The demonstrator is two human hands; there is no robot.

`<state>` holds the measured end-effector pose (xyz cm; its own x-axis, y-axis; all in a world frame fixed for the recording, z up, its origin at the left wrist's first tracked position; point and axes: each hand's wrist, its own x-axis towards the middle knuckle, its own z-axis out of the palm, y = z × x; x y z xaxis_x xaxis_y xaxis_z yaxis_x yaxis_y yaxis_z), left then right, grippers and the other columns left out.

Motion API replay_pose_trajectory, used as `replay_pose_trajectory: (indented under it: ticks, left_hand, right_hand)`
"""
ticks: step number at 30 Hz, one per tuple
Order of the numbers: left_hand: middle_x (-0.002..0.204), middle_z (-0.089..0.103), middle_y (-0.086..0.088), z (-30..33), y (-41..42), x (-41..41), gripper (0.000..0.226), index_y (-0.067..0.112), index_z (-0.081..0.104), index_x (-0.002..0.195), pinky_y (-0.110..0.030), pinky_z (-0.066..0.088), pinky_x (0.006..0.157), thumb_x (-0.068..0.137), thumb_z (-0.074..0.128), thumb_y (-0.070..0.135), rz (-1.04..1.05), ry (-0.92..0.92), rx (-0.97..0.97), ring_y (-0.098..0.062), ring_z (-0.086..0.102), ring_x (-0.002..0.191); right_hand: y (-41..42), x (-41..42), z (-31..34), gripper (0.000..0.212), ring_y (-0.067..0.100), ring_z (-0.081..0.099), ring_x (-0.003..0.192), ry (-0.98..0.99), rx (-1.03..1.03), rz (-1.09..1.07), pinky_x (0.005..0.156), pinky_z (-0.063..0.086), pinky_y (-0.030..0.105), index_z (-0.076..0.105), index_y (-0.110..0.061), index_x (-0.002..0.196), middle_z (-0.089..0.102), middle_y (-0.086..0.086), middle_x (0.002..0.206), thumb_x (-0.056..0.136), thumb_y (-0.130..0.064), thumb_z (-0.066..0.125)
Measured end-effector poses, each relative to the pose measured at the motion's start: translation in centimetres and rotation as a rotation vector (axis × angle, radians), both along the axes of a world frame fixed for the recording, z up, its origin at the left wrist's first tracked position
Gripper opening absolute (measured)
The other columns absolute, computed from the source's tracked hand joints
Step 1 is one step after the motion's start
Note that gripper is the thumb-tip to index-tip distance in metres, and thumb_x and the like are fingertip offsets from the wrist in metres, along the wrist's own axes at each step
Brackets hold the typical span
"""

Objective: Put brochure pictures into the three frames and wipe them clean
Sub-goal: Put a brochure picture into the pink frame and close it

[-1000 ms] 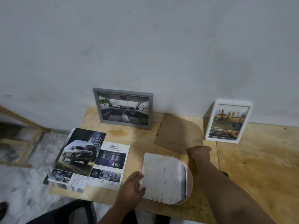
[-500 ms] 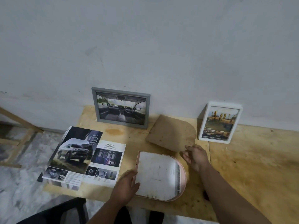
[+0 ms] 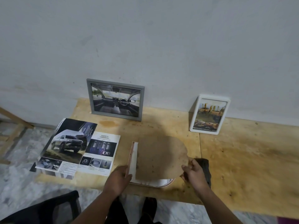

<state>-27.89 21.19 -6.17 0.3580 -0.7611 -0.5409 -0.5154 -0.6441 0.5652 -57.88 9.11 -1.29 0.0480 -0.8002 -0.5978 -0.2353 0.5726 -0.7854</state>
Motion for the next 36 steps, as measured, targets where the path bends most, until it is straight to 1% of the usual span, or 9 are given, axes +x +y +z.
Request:
replay_pose_trajectory:
  ticks: [2,7,15,20,22,25,29,31,36]
  left_hand:
    - [0.141,0.064,-0.002,0.1,0.0,-0.1,0.053,0.018,0.057,0.144,-0.024,0.047,0.099,0.096,0.07,0.035,-0.006,0.009,0.014,-0.018,0.065,0.122]
    - [0.139,0.065,-0.003,0.4,-0.2,-0.1,0.046,0.016,0.061,0.14,-0.027,0.047,0.102,0.097,0.066,0.032,-0.075,-0.013,0.041,-0.019,0.063,0.124]
    - [0.14,0.065,-0.001,0.8,-0.3,0.2,0.042,0.019,0.062,0.139,-0.026,0.045,0.104,0.099,0.058,0.032,-0.113,-0.023,0.065,-0.018,0.062,0.126]
    - [0.143,0.062,-0.002,0.9,-0.4,0.2,0.051,0.019,0.056,0.145,-0.024,0.043,0.105,0.096,0.064,0.03,-0.141,-0.021,0.098,-0.017,0.06,0.128]
    - [0.143,0.062,-0.001,1.0,-0.4,0.2,0.05,0.02,0.057,0.145,-0.024,0.044,0.104,0.097,0.063,0.032,-0.147,-0.022,0.106,-0.017,0.061,0.128]
    - [0.142,0.063,-0.001,1.2,-0.5,0.2,0.05,0.019,0.057,0.145,-0.024,0.045,0.104,0.096,0.064,0.032,-0.155,-0.015,0.112,-0.017,0.062,0.126]
    - [0.142,0.063,-0.001,1.1,-0.5,0.5,0.053,0.019,0.056,0.146,-0.025,0.045,0.105,0.095,0.065,0.032,-0.17,-0.019,0.139,-0.016,0.062,0.125]
    - [0.143,0.062,-0.001,1.0,-0.6,0.6,0.054,0.019,0.056,0.145,-0.026,0.046,0.105,0.094,0.067,0.032,-0.177,-0.026,0.139,-0.016,0.062,0.125]
    - [0.153,0.042,-0.001,0.9,-1.8,0.1,0.061,0.02,0.043,0.148,-0.031,0.046,0.106,0.092,0.064,0.03,-0.283,-0.072,0.14,-0.019,0.055,0.13]
  right_hand:
    - [1.0,-0.1,-1.2,0.028,0.046,0.067,0.08,0.05,0.014,0.011,0.062,0.054,0.041,0.061,-0.019,0.124,0.073,0.018,0.097,0.101,-0.003,0.057]
    - [2.6,0.5,-2.8,0.031,0.022,0.061,0.053,0.105,0.045,0.044,0.052,0.051,0.033,0.058,-0.012,0.126,0.069,0.015,0.082,0.098,0.001,0.061]
    - [3.5,1.7,-3.6,0.064,0.023,0.071,0.073,0.142,0.021,0.08,0.054,0.055,0.026,0.044,-0.022,0.15,0.074,0.011,0.102,0.095,0.004,0.063]
    - [4.3,2.3,-4.3,0.075,0.012,0.074,0.066,0.3,-0.03,0.24,0.073,0.059,0.033,0.03,-0.028,0.16,0.076,-0.003,0.08,0.095,-0.01,0.066]
    - [4.3,2.6,-4.3,0.079,0.01,0.07,0.068,0.401,-0.043,0.283,0.069,0.056,0.028,0.023,-0.026,0.162,0.073,-0.006,0.078,0.096,-0.019,0.065]
    - [3.9,2.9,-3.9,0.079,0.007,0.062,0.074,0.556,-0.102,0.392,0.059,0.046,0.022,0.02,-0.025,0.162,0.067,-0.014,0.089,0.096,-0.032,0.063]
    - [3.6,2.4,-4.6,0.074,0.017,0.068,0.09,0.712,-0.162,0.511,0.063,0.049,0.03,0.027,-0.028,0.159,0.069,-0.009,0.098,0.094,-0.043,0.061]
    - [3.4,2.0,-5.2,0.075,0.019,0.067,0.098,0.761,-0.175,0.527,0.07,0.054,0.033,0.03,-0.032,0.155,0.068,-0.004,0.112,0.091,-0.049,0.064]
    - [2.1,2.9,-4.3,0.099,0.032,0.044,0.133,0.807,-0.194,0.545,0.094,0.052,0.045,0.013,-0.035,0.155,0.034,0.007,0.148,0.08,-0.05,0.075]
